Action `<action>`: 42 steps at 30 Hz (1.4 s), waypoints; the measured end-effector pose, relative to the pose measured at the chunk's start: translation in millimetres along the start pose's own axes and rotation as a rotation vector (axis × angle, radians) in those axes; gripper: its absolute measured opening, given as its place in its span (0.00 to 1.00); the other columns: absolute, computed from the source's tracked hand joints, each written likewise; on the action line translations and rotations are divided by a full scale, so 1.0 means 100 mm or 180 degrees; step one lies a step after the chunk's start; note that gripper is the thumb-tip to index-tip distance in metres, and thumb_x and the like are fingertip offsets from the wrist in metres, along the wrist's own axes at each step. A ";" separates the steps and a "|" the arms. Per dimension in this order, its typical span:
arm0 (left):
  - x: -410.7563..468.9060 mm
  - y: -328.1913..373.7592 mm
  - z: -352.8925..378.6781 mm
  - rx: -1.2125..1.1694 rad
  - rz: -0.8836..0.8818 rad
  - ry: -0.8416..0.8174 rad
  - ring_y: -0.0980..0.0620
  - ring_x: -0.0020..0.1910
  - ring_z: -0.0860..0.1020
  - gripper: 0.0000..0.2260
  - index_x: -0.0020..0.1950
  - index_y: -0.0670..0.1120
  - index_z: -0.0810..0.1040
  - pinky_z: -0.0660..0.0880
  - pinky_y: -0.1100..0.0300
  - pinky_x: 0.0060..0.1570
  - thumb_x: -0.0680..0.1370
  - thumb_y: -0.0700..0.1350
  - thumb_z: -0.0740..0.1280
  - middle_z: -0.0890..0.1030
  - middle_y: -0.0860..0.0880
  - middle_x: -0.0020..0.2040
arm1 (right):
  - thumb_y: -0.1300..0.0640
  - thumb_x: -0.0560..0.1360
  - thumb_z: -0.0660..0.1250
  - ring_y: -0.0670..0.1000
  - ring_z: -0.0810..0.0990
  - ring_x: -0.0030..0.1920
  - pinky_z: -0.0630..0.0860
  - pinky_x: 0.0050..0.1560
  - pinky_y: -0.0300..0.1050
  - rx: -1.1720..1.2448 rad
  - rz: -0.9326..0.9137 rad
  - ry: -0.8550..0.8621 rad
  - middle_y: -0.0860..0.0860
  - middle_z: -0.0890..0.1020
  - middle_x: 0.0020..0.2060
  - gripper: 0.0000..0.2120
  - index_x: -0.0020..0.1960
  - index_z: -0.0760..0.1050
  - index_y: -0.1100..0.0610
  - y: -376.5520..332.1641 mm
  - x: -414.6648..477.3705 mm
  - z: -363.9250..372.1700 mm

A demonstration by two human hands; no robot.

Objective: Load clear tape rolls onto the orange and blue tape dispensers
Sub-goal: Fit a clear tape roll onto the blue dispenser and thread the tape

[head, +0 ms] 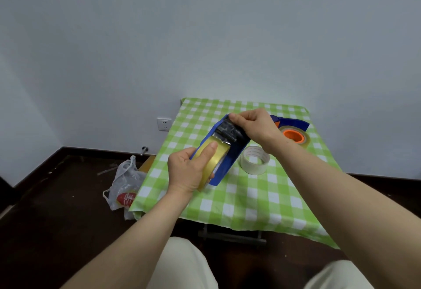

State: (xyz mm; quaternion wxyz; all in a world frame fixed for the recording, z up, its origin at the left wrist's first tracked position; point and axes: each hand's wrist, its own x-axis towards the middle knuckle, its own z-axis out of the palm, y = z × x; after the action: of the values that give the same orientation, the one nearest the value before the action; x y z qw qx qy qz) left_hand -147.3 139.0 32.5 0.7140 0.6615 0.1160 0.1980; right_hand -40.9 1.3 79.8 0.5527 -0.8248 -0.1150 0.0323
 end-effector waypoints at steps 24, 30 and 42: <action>0.07 0.14 0.00 -0.0499 -0.0425 0.0553 0.49 0.16 0.70 0.22 0.22 0.41 0.75 0.71 0.61 0.23 0.72 0.53 0.71 0.73 0.45 0.18 | 0.37 0.76 0.51 0.54 0.79 0.49 0.73 0.56 0.50 0.1739 0.0911 -0.0581 0.55 0.82 0.49 0.29 0.58 0.76 0.58 0.24 -0.25 0.04; 0.05 0.21 0.08 -0.0845 -0.0652 0.0701 0.50 0.15 0.70 0.22 0.24 0.42 0.77 0.71 0.64 0.20 0.73 0.54 0.70 0.73 0.45 0.18 | 0.36 0.74 0.57 0.55 0.81 0.51 0.77 0.53 0.49 0.1652 0.1010 -0.0766 0.53 0.83 0.50 0.24 0.55 0.79 0.53 0.31 -0.46 0.27; -0.06 0.34 0.13 -0.0435 -0.0944 -0.0522 0.44 0.39 0.80 0.15 0.46 0.39 0.81 0.77 0.46 0.49 0.72 0.50 0.63 0.82 0.41 0.42 | 0.66 0.67 0.72 0.51 0.79 0.41 0.76 0.39 0.43 0.1313 0.0805 0.0038 0.51 0.79 0.42 0.18 0.52 0.70 0.56 0.36 -0.65 0.33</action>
State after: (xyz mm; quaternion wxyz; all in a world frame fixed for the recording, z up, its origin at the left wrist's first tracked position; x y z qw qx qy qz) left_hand -151.0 126.0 67.3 0.7857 0.6010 0.1400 0.0433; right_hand -104.8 3.1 29.1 0.7017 -0.7025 0.0014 0.1192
